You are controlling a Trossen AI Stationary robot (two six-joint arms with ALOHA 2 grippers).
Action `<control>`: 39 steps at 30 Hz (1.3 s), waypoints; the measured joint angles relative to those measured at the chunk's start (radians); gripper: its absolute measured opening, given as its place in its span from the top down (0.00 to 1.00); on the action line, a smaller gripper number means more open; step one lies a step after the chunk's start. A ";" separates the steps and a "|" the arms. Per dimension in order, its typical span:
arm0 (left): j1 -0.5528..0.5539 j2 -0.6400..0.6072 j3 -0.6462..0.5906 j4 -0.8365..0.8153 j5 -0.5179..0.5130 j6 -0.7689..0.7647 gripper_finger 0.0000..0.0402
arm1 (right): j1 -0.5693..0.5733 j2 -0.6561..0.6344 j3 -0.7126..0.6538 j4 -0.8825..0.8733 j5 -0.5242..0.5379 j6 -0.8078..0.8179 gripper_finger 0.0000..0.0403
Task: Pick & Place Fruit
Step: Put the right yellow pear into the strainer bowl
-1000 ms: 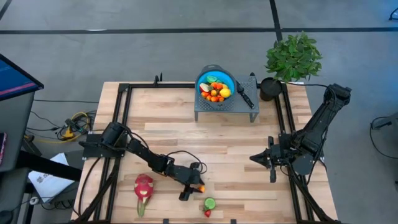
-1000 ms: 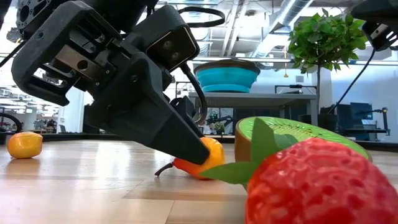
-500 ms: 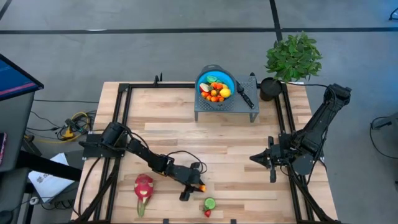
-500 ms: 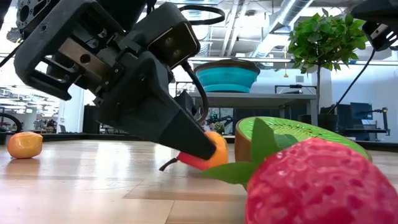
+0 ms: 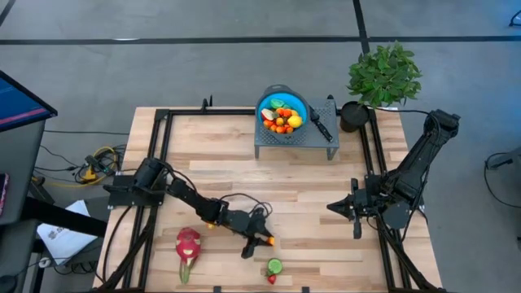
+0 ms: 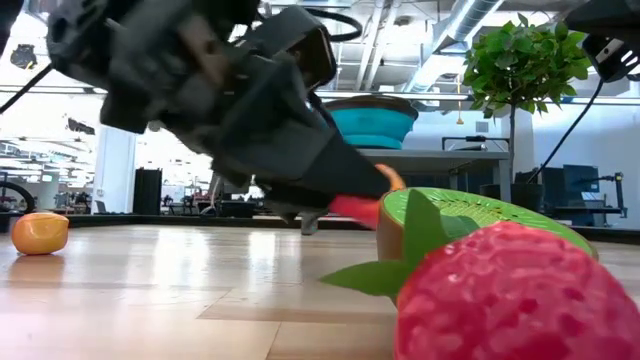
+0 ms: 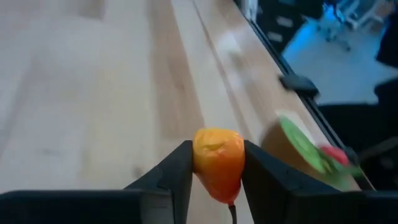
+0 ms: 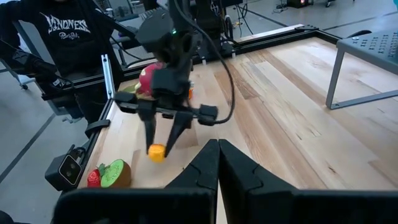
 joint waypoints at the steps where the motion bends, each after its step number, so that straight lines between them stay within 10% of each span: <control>1: 0.007 0.000 0.000 0.014 -0.001 -0.002 0.71 | 0.000 0.000 0.000 -0.002 0.000 0.000 1.00; 11: 0.091 -0.088 0.001 0.137 0.000 -0.043 0.71 | 0.001 0.000 0.000 -0.060 -0.001 0.001 1.00; 28: 0.346 -0.603 0.001 0.063 -0.007 0.224 0.72 | 0.001 0.000 0.000 -0.109 -0.001 0.002 1.00; 39: 0.555 -0.575 0.001 0.047 -0.129 0.241 0.72 | -0.001 0.000 0.000 -0.134 0.000 0.000 1.00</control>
